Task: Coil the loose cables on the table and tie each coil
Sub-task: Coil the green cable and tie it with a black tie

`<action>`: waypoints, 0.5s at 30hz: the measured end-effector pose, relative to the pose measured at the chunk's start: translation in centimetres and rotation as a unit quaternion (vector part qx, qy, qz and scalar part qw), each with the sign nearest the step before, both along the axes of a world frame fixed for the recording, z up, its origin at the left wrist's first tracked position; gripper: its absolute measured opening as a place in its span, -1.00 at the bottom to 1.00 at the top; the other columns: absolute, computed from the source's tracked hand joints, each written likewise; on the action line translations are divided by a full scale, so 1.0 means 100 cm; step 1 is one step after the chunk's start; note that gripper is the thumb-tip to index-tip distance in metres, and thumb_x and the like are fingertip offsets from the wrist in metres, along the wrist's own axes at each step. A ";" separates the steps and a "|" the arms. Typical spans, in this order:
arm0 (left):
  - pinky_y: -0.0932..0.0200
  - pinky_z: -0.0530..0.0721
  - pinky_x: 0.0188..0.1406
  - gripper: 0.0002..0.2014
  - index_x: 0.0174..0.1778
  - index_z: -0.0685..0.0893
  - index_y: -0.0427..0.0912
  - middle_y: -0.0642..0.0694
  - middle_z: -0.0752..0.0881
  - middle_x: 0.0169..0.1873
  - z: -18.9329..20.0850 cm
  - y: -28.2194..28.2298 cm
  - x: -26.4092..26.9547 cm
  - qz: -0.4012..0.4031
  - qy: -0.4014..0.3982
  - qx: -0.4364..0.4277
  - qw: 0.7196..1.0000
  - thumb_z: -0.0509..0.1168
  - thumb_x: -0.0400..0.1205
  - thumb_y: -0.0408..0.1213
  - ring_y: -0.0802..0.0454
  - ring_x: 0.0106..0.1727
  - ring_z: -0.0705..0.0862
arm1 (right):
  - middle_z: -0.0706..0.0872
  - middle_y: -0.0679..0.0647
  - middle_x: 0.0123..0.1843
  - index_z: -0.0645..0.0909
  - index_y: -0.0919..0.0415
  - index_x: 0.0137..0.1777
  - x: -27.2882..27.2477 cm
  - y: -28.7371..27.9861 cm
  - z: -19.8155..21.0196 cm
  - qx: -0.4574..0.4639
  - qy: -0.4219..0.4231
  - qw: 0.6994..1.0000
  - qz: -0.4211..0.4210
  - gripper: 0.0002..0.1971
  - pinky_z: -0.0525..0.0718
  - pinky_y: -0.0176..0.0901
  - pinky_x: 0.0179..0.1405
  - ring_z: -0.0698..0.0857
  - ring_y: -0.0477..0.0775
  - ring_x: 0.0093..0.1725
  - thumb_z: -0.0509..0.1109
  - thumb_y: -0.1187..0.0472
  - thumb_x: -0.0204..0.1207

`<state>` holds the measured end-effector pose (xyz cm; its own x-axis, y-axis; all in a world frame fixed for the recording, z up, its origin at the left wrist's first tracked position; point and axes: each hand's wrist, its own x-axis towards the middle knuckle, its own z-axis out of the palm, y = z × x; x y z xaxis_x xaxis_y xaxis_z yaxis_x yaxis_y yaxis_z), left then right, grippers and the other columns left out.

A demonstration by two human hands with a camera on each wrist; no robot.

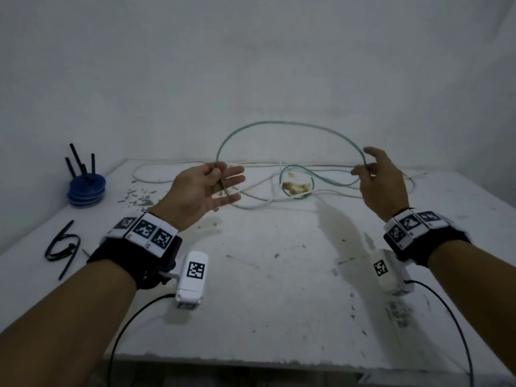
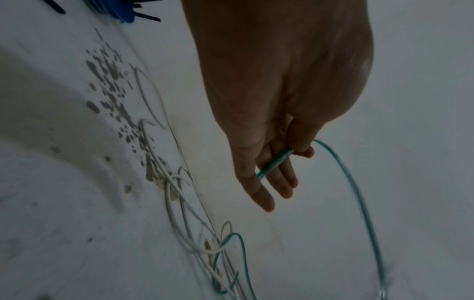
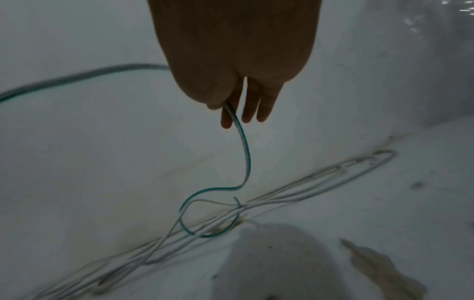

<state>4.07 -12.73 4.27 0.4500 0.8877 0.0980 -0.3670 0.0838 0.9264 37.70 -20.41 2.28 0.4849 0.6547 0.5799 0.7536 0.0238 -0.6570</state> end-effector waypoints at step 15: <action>-0.13 0.72 0.14 -0.81 0.09 0.49 -0.26 -0.39 0.73 0.23 -0.006 -0.022 0.026 0.000 -0.031 -0.079 0.996 -0.03 0.83 -0.38 -0.28 0.18 0.76 | 0.81 0.01 -0.12 0.69 0.15 0.19 -0.161 -0.008 0.012 -0.074 0.137 0.923 0.351 -0.75 0.77 -0.07 -0.38 0.75 0.01 -0.38 0.40 0.42 0.59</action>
<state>6.66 -14.92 3.69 0.4476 0.8941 -0.0155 -0.4239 0.2274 0.8767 21.61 -21.17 3.52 0.0262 0.9261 0.3764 0.3910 0.3370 -0.8565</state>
